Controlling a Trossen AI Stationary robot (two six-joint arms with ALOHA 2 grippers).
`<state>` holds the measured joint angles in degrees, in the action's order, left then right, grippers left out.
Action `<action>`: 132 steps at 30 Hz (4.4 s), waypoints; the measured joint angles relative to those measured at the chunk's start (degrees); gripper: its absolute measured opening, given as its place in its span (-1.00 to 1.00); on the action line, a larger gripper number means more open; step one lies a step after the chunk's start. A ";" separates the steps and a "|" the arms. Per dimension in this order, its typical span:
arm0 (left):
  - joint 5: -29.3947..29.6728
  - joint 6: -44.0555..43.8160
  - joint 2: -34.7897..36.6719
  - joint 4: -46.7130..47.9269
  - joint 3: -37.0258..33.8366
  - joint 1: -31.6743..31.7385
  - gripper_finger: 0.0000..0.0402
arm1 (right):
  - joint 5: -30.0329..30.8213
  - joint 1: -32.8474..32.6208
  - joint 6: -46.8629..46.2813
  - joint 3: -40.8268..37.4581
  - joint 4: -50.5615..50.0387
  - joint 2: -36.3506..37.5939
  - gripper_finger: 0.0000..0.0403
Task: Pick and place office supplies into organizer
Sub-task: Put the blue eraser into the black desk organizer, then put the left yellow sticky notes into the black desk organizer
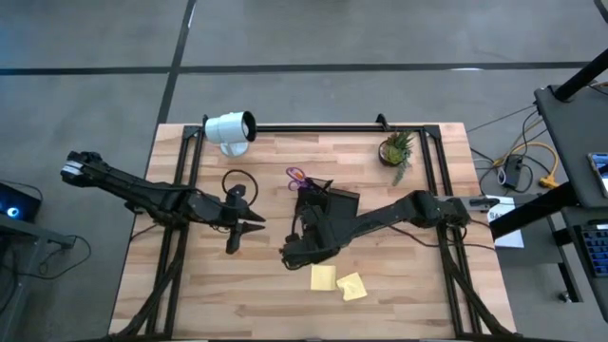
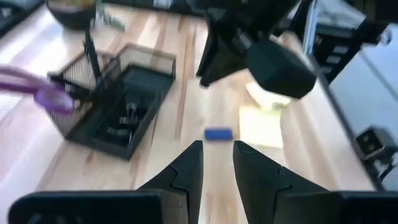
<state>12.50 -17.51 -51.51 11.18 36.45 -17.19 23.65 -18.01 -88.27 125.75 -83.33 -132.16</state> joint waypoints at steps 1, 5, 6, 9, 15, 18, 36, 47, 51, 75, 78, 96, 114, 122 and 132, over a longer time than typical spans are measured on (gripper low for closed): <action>-0.01 -0.10 -0.16 0.96 -0.04 0.00 -0.63 | -1.34 0.09 0.68 -0.76 1.19 -0.02 -0.81; -0.04 -1.81 -0.30 2.37 -0.13 0.00 -0.63 | -8.13 -0.12 2.78 -7.04 11.23 -0.73 -0.77; -0.03 -2.07 -0.25 2.34 -0.13 0.00 -0.63 | -9.69 -0.15 2.62 -8.53 13.31 -0.74 -0.74; -0.05 -2.59 -0.01 2.31 -0.11 0.00 -0.63 | -10.61 -0.11 0.02 -11.84 16.12 -0.66 -0.60; -0.22 -3.18 0.16 2.62 -0.09 -0.04 -0.63 | -10.91 0.22 -1.62 -16.32 17.61 -0.59 -0.25; -0.24 -3.16 0.20 2.78 -0.07 -0.04 -0.63 | -11.94 0.69 -1.74 -19.48 23.15 -0.57 -0.12; -0.62 -3.11 0.23 3.10 0.07 -0.02 -0.63 | -11.10 0.24 2.89 -24.18 30.14 -0.02 -0.24; -0.58 -3.11 0.23 3.10 0.04 -0.02 -0.63 | -11.09 -0.36 14.17 -24.61 28.31 -0.17 -0.64; -0.58 -3.11 0.23 3.11 0.04 -0.02 -0.63 | -11.27 -0.54 15.10 -24.34 27.91 -0.04 -0.73; 6.65 -3.09 8.37 8.71 1.07 0.00 -0.63 | 23.87 3.08 14.78 6.21 -3.85 2.45 -0.77; 7.37 -3.07 10.17 9.36 1.03 0.00 -0.63 | 25.35 6.06 16.16 8.13 -6.03 2.51 -0.77; 9.07 -3.16 14.32 14.05 0.88 0.00 -0.63 | -6.83 14.79 50.93 -10.27 13.19 2.51 -0.77; 9.06 -3.07 11.40 15.54 0.96 0.00 -0.63 | -5.69 17.66 55.75 -17.52 21.23 2.54 -0.55; 9.06 -3.07 11.55 15.67 1.01 0.00 -0.63 | -2.86 15.10 55.48 -14.22 20.99 2.54 -0.23; 9.08 -3.02 11.59 15.59 1.46 0.00 -0.63 | 0.56 11.65 54.35 -10.44 15.06 2.56 -0.11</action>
<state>21.58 -20.53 -39.93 26.78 37.91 -17.19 24.21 -6.36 -33.92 115.31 -68.27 -129.60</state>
